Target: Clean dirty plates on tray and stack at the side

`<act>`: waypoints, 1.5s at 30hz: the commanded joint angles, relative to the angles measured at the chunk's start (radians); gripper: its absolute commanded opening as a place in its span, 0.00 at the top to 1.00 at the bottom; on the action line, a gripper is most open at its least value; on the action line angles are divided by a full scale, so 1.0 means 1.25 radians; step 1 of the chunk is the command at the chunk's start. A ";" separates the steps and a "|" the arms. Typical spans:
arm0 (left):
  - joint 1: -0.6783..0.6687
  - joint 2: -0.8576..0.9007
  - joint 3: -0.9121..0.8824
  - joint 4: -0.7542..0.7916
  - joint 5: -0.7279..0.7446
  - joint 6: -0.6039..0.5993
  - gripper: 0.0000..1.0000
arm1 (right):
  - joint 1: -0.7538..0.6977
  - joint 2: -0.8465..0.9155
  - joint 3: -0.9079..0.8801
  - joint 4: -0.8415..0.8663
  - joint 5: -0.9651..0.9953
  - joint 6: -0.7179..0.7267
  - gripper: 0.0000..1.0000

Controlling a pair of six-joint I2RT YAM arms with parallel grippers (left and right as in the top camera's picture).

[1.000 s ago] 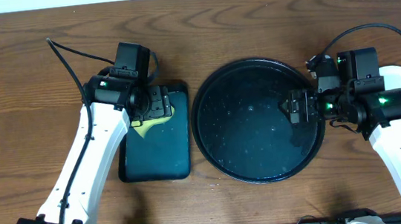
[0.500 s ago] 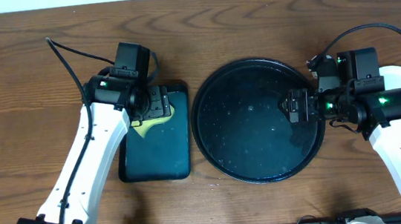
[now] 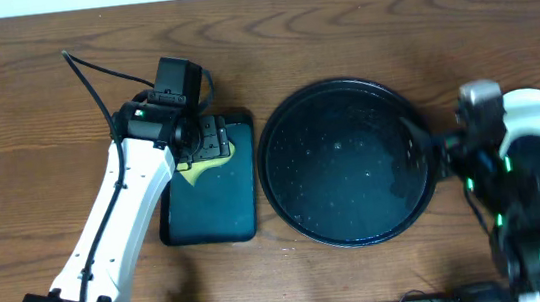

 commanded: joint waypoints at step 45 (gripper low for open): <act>-0.019 -0.035 -0.015 -0.001 -0.013 0.013 0.17 | -0.030 -0.552 -0.546 0.221 0.029 -0.107 0.01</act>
